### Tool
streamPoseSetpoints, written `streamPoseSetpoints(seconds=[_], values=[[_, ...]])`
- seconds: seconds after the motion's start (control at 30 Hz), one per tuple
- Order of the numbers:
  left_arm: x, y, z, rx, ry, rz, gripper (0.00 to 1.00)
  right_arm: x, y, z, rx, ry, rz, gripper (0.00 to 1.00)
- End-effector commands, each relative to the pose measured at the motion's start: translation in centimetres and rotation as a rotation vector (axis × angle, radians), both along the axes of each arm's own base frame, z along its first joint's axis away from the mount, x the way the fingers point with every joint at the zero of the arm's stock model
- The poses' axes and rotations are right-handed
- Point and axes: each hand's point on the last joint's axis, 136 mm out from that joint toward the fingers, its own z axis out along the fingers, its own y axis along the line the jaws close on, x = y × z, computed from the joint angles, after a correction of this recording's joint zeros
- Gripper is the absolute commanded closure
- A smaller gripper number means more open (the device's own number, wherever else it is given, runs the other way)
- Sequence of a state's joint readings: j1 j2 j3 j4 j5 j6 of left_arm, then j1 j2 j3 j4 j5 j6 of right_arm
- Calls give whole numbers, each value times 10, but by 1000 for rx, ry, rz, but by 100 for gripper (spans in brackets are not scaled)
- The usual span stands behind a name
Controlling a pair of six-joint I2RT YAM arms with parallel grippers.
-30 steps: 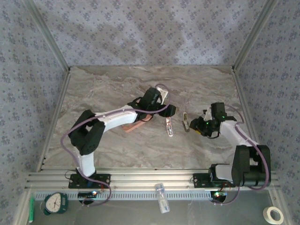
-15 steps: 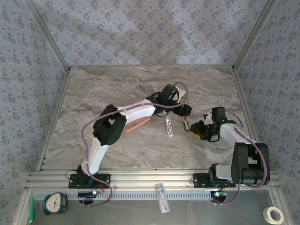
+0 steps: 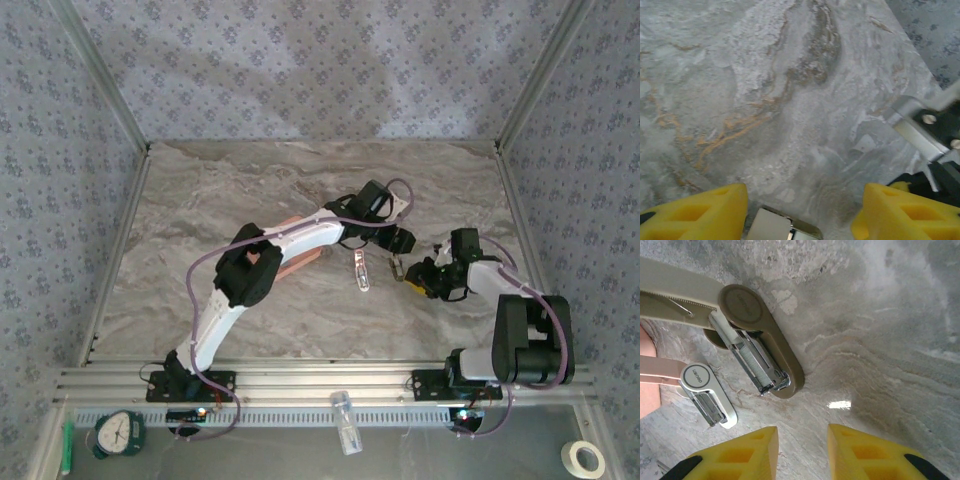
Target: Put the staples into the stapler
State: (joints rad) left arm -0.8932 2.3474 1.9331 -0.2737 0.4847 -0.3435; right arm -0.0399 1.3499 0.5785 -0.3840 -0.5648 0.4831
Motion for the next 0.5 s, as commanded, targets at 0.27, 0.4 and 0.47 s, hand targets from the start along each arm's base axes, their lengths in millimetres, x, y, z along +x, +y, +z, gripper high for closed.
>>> streamPoseSetpoints(seconds=[0.27,0.4,0.47], values=[[-32,-11,25,-56,15,-134,42,3,-6,-3,-26,16,-15,68],[-41,-4,14,-30,48,-146,43,1,-7,3,-36,12,-11,66],[-46,-3,14,-31,55,-156,44,-1,-8,7,-44,9,-8,66]])
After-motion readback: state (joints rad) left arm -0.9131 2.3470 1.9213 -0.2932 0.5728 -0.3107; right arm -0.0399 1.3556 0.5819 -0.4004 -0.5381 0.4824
